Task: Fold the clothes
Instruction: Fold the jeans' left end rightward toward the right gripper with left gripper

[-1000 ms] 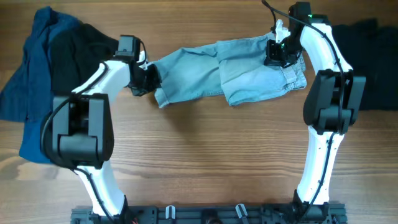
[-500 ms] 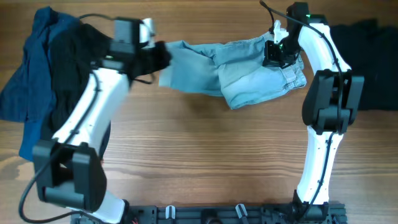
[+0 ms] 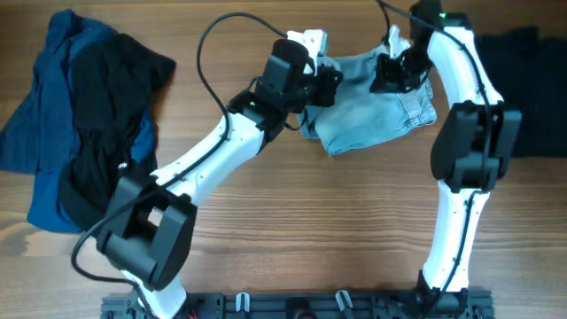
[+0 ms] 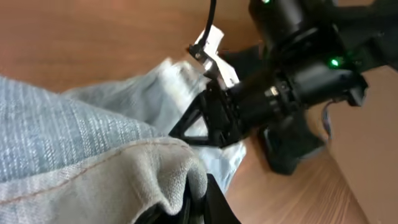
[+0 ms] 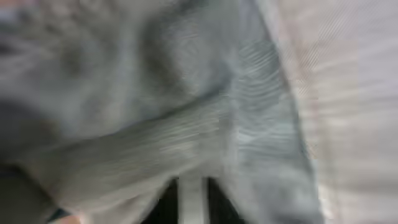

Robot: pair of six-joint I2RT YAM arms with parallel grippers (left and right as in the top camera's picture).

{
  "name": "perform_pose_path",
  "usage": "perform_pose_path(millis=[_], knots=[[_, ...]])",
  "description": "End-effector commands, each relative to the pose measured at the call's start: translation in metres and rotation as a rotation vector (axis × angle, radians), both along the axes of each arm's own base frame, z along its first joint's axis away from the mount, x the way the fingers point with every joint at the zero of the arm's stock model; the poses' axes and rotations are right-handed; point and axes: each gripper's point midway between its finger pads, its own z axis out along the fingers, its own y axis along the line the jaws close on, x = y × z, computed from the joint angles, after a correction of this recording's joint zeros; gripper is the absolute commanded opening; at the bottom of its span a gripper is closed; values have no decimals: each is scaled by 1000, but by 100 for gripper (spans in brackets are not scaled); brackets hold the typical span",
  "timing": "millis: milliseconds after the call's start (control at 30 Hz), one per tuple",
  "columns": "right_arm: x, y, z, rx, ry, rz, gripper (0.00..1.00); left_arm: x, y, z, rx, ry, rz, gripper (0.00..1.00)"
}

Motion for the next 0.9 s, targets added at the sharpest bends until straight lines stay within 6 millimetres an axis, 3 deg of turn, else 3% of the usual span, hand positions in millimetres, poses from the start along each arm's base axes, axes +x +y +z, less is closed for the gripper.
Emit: perform_pose_path(millis=[0,133,367,567,733,800,867], knots=[[20,-38,81,-80,-199,-96,31,3,-17,33,-90,-101,-5,4],[21,-78,74,-131,-188,-166,39,-2,-31,50,-139,-151,-10,4],[16,-123,40,-132,-115,-258,41,-14,-50,36,-106,-142,-3,4],[4,-122,8,-124,-12,-247,37,-18,-69,28,-128,-164,-28,4],[-1,-120,2,-121,15,-242,34,-18,-88,22,-165,-219,-25,4],[-1,-120,2,-121,17,-242,33,-20,-98,8,-166,-217,-38,4],[-3,-119,2,-119,24,-242,33,-21,-108,-15,-145,-191,-52,17]])
